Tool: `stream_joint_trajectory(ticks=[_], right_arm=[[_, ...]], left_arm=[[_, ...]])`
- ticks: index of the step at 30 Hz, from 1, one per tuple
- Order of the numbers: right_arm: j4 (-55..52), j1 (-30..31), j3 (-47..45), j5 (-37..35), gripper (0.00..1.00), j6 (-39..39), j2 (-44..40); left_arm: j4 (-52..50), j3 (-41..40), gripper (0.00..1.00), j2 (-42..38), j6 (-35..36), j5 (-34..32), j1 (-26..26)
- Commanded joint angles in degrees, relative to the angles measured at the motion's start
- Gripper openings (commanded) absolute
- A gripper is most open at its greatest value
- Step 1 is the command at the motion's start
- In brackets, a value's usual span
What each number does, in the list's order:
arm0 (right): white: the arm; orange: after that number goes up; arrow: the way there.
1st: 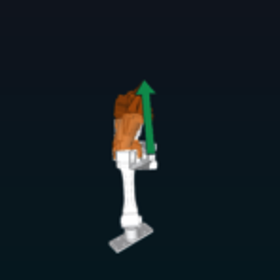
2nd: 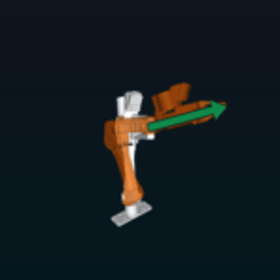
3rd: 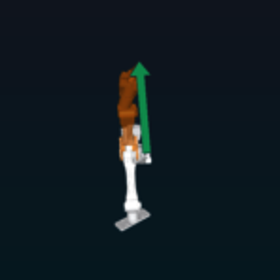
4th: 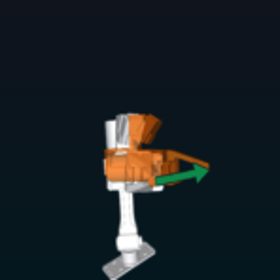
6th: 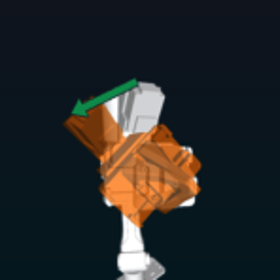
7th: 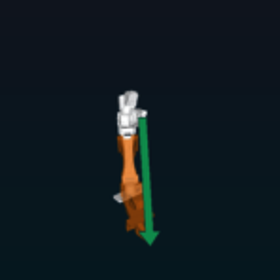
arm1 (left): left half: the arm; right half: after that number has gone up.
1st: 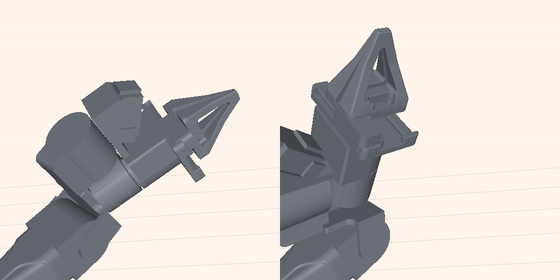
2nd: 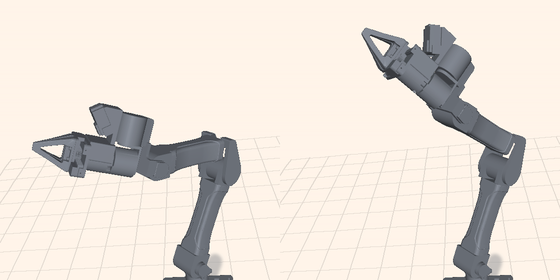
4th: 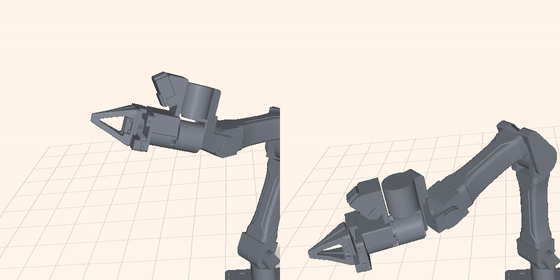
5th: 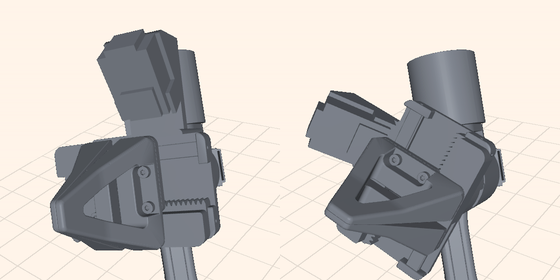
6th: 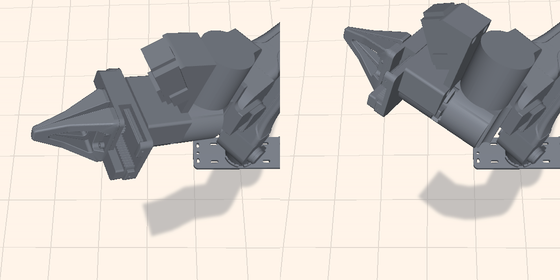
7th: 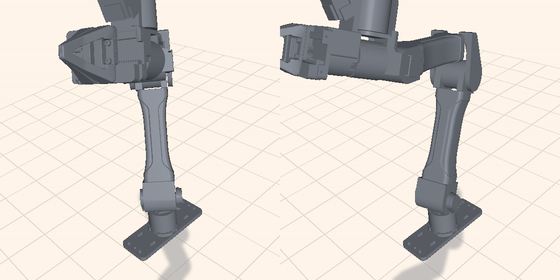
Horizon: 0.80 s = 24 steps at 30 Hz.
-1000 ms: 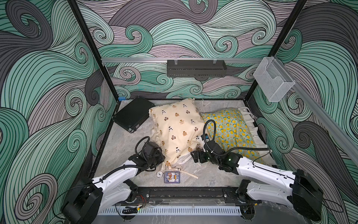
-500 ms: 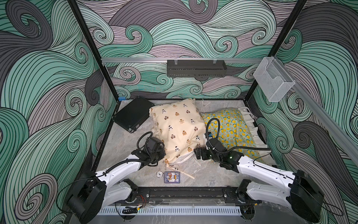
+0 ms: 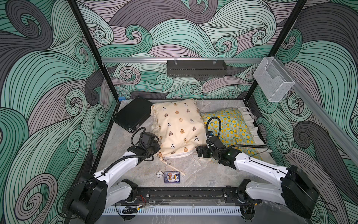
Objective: Zip up pillowcases
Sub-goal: Adjust the pillowcase at the center of the board.
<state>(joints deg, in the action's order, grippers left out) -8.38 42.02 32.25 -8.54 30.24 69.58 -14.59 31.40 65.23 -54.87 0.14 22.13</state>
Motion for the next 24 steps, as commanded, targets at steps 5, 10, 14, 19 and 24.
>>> stream_joint_trajectory(ticks=[5, 10, 14, 19, 24], right_arm=[[-3.2, -1.1, 3.3, 2.2, 0.99, -0.4, 0.9], [-3.7, -0.8, 3.4, 4.9, 0.99, -0.4, -1.5], [-5.6, -0.1, 3.6, 5.6, 0.99, -0.2, -4.3], [-7.0, 1.5, 3.1, 6.3, 0.99, 0.8, -6.7], [-6.9, 3.9, 2.8, 7.3, 0.99, 2.2, -7.5]], left_arm=[[-4.6, 5.0, 0.0, 1.2, 2.0, 9.4, -4.8], [-0.4, -0.9, 0.02, -1.4, -2.0, 14.6, -4.7], [-6.0, -1.4, 0.21, -4.2, -1.5, 14.1, -4.7], [-9.2, -3.0, 0.41, -8.1, -1.7, 14.3, -4.7], [-7.4, -5.8, 0.48, -10.9, -4.3, 16.9, -4.2]])
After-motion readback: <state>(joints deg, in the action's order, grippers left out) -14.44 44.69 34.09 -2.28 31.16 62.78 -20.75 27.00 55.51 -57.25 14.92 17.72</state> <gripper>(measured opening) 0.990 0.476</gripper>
